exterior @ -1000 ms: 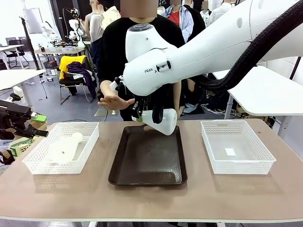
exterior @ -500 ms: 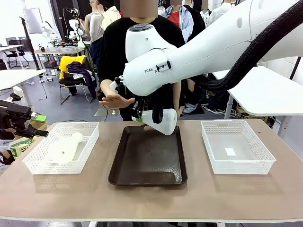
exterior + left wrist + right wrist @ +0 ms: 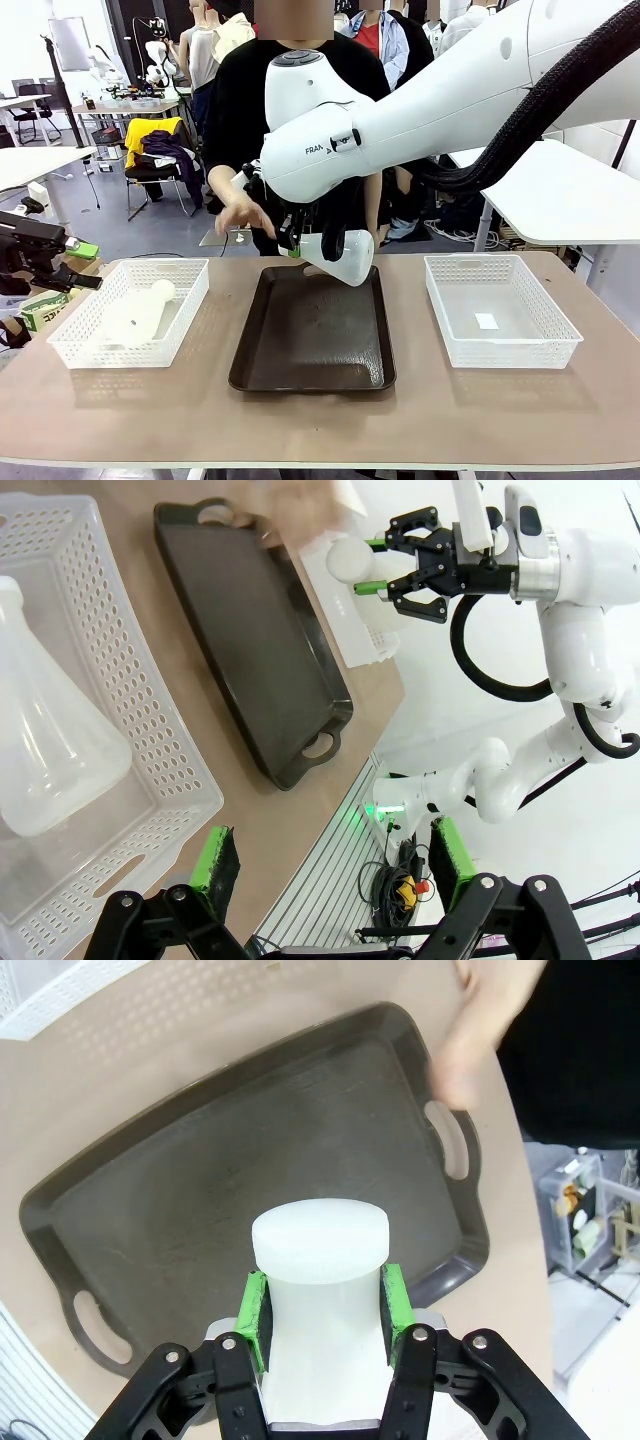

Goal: Prepare the laboratory tools.
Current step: Place the picked Big flask upright in the Handle tray as instructed by the person.

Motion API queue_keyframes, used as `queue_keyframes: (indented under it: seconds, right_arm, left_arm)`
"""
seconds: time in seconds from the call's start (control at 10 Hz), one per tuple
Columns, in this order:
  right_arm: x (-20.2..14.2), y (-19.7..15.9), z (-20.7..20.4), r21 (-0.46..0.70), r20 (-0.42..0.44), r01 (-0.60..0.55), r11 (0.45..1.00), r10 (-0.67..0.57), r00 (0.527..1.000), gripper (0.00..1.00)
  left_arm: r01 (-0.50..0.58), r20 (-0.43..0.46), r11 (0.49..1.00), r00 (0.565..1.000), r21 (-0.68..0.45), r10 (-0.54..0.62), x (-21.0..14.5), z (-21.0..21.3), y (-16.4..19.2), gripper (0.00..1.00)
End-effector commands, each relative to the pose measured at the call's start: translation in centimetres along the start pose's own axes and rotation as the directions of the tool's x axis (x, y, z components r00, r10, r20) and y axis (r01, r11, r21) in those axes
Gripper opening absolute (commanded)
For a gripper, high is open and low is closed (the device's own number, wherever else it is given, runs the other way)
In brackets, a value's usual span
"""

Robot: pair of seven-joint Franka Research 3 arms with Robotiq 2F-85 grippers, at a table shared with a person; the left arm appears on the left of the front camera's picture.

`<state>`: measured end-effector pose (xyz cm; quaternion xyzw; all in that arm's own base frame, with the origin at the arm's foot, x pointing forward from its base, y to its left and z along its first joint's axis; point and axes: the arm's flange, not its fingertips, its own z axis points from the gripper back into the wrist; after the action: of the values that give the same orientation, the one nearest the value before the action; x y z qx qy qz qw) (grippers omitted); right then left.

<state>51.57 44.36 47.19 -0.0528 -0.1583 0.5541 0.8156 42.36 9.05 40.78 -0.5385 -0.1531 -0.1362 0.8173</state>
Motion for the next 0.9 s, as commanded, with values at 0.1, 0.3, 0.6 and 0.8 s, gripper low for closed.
queue_keyframes:
  seconds: [0.1, 0.3, 0.6, 0.8]
  right_arm:
    - [-0.06, 0.06, 0.0, 0.0, -0.001, -0.001, 1.0, 0.001, 1.0, 0.0]
    - [-0.06, 0.06, 0.0, 0.0, -0.001, -0.001, 1.0, 0.001, 1.0, 0.0]
    - [-0.06, 0.06, 0.0, 0.0, -0.001, -0.001, 1.0, 0.001, 1.0, 0.0]
    - [-0.06, 0.06, 0.0, 0.0, -0.001, -0.001, 1.0, 0.001, 1.0, 0.0]
  left_arm:
    - [0.002, 0.008, 1.0, 1.0, -0.014, -0.002, 0.2, 0.29, -0.16, 1.0]
    - [0.002, 0.008, 1.0, 1.0, -0.014, -0.002, 0.2, 0.29, -0.16, 1.0]
    - [0.002, 0.008, 1.0, 1.0, -0.014, -0.002, 0.2, 0.29, -0.16, 1.0]
    - [0.002, 0.008, 1.0, 1.0, -0.014, -0.002, 0.2, 0.29, -0.16, 1.0]
